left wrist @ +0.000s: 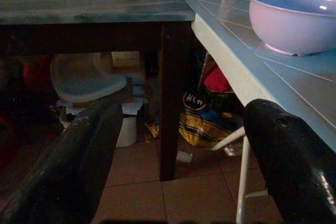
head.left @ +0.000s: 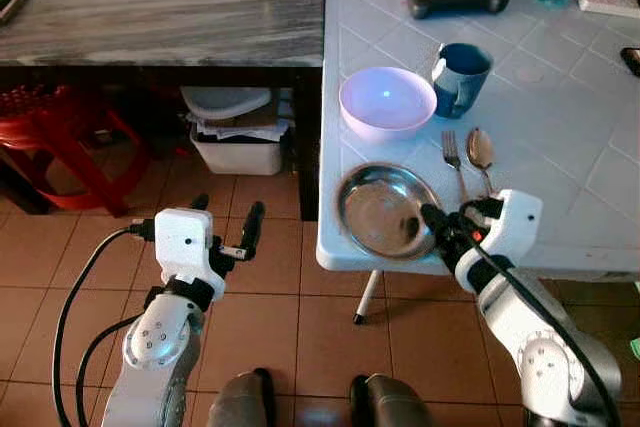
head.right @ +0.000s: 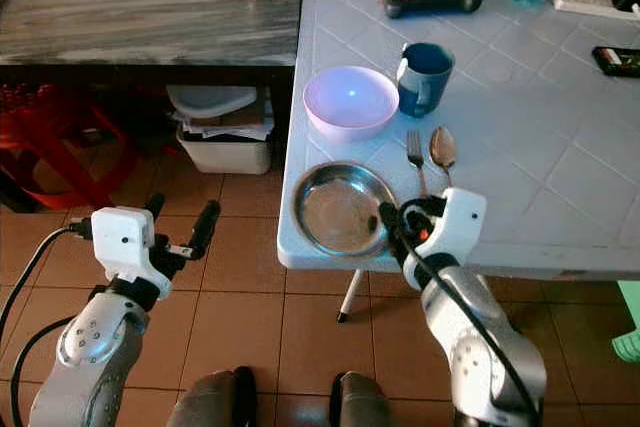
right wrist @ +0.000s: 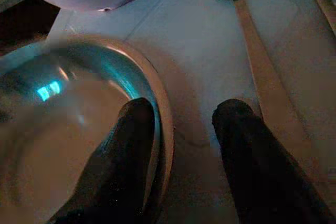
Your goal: Setting the table
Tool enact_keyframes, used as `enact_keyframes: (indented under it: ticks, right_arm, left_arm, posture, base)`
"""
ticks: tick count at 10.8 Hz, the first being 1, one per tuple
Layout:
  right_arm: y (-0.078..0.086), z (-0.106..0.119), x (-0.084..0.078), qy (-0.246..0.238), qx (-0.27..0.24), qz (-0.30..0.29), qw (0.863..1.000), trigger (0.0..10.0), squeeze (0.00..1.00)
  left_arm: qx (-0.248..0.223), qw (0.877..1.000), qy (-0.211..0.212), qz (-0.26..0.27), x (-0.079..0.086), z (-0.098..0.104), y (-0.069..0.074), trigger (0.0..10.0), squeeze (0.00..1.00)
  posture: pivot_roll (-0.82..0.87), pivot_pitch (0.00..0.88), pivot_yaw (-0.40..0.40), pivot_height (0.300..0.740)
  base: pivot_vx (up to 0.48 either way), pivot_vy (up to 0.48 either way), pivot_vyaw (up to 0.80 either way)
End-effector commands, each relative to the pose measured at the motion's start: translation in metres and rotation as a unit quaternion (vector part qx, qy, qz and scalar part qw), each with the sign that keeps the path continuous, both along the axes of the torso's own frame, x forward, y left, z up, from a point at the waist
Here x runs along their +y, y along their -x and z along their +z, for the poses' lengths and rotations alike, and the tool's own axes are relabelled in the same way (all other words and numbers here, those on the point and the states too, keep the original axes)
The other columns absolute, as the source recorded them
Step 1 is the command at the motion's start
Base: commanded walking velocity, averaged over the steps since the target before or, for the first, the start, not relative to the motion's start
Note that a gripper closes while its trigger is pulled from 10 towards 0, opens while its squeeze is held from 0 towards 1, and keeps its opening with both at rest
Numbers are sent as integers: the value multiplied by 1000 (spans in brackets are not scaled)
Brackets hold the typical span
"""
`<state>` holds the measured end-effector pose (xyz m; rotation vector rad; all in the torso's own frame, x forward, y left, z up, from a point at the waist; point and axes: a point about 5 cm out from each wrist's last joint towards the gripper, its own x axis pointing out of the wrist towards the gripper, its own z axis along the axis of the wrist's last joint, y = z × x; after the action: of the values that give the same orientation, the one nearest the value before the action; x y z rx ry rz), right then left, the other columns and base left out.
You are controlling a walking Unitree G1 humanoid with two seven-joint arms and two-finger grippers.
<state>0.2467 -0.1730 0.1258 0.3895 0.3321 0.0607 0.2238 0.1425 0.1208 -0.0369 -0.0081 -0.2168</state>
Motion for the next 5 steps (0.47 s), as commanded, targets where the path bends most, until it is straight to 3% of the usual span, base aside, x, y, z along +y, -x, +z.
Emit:
enact_keyframes:
  ticks: [1, 5]
  right_arm:
    - [-1, -9, 0, 1, 24, -4, 1000, 196, 0]
    - [1, -16, -10, 41, 45, -36, 997, 0, 0]
  left_arm:
    - [7, 1000, -5, 0, 1, -2, 2, 10000, 0]
    - [6, 1000, -6, -1, 2, -2, 2, 10000, 0]
  posture:
    - [-41, 154, 26, 740]
    - [-40, 152, 30, 740]
  base:
    - [0, 0, 0]
    - [0, 0, 0]
